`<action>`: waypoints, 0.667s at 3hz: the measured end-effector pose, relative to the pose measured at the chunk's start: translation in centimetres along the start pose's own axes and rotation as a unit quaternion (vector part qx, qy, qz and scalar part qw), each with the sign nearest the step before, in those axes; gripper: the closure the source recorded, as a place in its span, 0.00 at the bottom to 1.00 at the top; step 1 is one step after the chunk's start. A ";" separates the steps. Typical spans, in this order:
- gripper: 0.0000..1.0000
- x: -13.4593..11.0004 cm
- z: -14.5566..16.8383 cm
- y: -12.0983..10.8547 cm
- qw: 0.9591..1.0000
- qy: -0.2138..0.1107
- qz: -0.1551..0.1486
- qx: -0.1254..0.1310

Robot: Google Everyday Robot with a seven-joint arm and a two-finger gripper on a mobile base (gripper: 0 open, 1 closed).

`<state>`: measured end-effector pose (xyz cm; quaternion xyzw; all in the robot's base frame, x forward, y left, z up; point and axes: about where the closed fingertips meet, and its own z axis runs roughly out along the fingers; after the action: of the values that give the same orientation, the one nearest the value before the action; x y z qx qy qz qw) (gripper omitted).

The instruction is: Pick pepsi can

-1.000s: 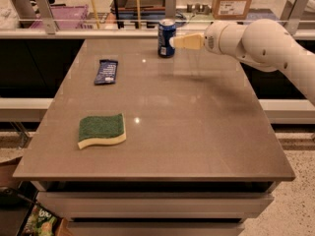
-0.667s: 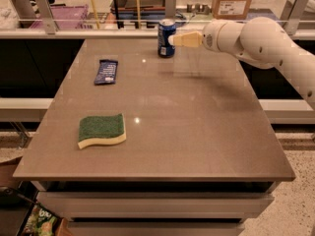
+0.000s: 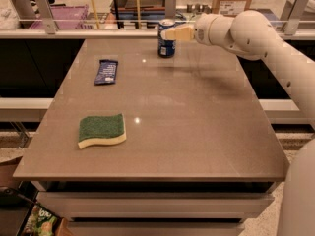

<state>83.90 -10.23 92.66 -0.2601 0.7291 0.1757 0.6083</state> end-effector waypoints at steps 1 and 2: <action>0.00 -0.2 1.7 0.3 1.000 -0.009 0.006 -0.013; 0.00 -0.1 3.1 1.0 0.999 -0.019 0.017 -0.029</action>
Offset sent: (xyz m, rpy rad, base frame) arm 0.0269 0.0366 -0.0096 0.0963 -0.0062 0.0780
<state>85.81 -7.61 92.02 -0.2616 0.7160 0.2116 0.6116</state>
